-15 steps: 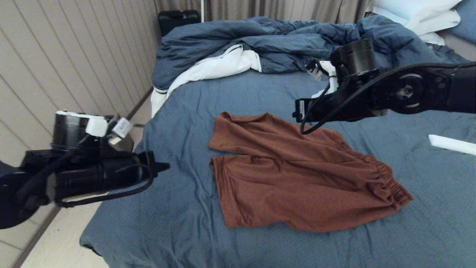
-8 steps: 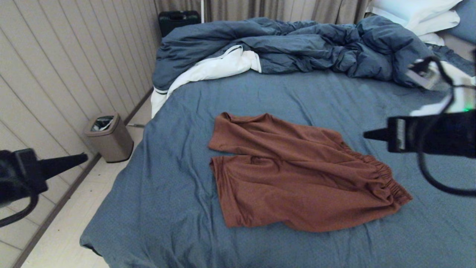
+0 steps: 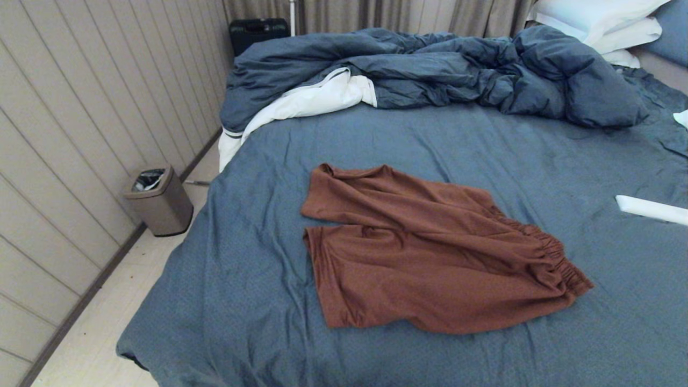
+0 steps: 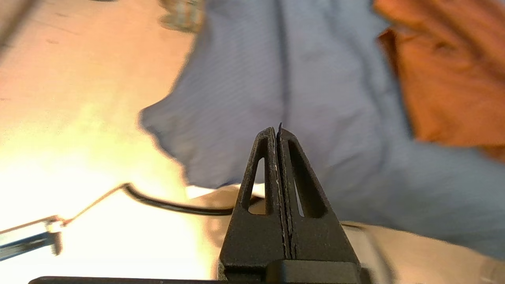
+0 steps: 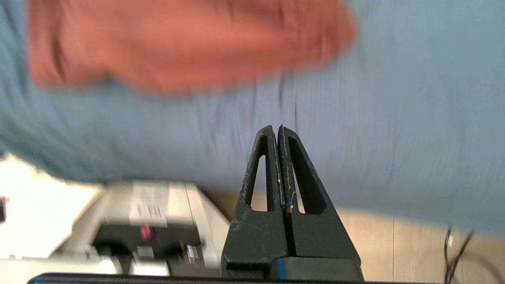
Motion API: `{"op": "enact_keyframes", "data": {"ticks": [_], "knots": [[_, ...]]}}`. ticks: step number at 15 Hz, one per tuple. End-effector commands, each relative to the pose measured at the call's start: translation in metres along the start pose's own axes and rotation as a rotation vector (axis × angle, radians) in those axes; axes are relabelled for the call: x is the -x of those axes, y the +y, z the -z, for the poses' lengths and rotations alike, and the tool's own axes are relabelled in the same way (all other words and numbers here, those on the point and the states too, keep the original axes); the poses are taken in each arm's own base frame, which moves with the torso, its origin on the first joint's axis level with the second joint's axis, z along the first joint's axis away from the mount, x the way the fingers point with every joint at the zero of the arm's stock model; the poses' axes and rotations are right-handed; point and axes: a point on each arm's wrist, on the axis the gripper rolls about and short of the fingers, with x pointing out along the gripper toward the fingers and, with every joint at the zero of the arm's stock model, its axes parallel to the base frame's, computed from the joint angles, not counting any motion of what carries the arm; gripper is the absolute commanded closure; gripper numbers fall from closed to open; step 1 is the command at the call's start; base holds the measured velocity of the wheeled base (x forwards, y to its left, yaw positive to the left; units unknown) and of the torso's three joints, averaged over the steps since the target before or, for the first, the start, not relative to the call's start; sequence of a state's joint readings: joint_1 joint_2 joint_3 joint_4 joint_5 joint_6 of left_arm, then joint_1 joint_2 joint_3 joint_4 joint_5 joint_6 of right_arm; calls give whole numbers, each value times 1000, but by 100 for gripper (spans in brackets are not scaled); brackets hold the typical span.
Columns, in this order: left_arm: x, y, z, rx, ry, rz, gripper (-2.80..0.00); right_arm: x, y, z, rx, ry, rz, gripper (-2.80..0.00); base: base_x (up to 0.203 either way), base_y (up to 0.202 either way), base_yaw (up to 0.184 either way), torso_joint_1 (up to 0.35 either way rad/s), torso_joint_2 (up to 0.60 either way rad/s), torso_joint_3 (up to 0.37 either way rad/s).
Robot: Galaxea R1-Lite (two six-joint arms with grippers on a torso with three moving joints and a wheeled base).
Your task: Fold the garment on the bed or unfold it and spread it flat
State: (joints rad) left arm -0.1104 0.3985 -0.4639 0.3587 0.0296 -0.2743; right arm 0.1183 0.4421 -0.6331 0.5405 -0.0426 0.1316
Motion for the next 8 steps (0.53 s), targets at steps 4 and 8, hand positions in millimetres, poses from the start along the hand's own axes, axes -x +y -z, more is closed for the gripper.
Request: {"op": "enact_keyframes", "data": {"ticks": [4,8], "knots": [[1,12,36,-63,-10,-79,0,-14,-8,54,21,-76,35,0,0,0,0,0,0,0],[-12,18,51,-151,-33,-190,0,-32,-11,76,178,-33,70,0,0,0,0,0,0,0]]}}
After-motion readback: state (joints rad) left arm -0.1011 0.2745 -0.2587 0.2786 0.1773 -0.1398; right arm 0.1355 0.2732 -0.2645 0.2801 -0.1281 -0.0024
